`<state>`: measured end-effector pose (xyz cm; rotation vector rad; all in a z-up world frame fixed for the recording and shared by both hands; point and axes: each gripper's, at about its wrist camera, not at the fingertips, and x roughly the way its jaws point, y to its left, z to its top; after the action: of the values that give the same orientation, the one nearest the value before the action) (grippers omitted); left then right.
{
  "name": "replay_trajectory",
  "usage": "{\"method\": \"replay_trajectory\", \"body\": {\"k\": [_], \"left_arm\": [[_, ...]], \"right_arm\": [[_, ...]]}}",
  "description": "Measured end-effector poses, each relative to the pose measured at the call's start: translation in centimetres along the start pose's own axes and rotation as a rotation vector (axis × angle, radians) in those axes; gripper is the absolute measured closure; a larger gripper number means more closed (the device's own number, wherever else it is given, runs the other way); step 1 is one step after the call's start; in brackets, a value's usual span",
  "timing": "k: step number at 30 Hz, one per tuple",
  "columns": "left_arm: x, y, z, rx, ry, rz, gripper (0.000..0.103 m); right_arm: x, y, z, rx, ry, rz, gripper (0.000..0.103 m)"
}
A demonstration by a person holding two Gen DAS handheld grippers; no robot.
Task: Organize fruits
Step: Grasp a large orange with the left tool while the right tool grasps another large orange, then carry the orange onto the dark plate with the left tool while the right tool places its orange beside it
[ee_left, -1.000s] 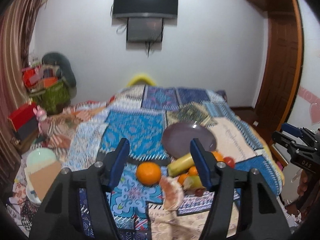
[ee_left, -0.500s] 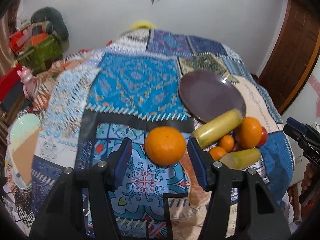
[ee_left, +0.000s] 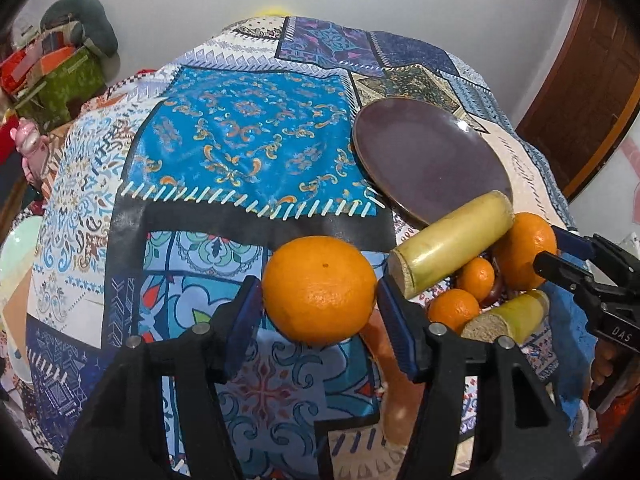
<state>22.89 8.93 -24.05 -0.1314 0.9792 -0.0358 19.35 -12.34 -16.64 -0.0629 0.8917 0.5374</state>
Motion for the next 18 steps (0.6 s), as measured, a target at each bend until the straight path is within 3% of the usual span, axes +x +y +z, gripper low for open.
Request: {"method": "replay_trajectory", "body": {"k": [4,6,12,18], "left_arm": [[0.8,-0.2,0.1,-0.002,0.01,0.009,0.04],[1.2,-0.2,0.2,-0.003,0.02,0.012,0.039],[2.5,-0.2,0.6,-0.016,0.039,0.015,0.038],[2.4,-0.3,0.7,-0.011,0.035,0.024,0.038]], "right_arm": [[0.7,0.1,0.3,-0.001,0.004,0.005,0.034],[1.0,0.3,0.3,-0.014,0.006,-0.003,0.032],[2.4,-0.2,0.4,-0.017,0.039,-0.014,0.032],[2.1,-0.7,0.4,0.01,0.03,0.007,0.039]]}}
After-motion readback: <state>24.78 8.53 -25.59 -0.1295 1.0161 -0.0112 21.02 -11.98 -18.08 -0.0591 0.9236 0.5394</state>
